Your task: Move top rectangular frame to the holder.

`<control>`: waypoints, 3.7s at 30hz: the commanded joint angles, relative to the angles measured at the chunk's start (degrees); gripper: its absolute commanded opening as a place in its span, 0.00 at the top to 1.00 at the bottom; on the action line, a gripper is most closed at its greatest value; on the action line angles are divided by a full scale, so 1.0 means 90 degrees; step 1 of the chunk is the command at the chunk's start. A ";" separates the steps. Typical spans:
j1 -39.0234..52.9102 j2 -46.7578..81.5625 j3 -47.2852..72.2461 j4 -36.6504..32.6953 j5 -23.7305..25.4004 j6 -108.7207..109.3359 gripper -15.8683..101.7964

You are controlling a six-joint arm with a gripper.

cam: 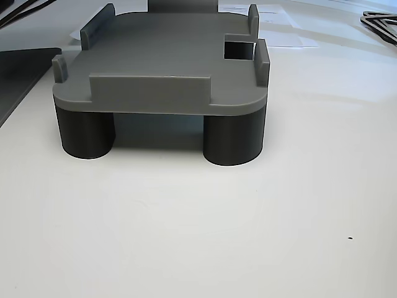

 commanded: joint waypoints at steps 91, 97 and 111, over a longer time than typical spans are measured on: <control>-0.0859 -0.0293 0.0977 -0.0488 -0.0869 0.9492 0.97; -0.0850 -0.0186 0.1084 -0.0449 -0.0889 0.9502 0.97; -0.0820 -0.0361 0.0996 -0.0566 -0.0967 0.9463 0.97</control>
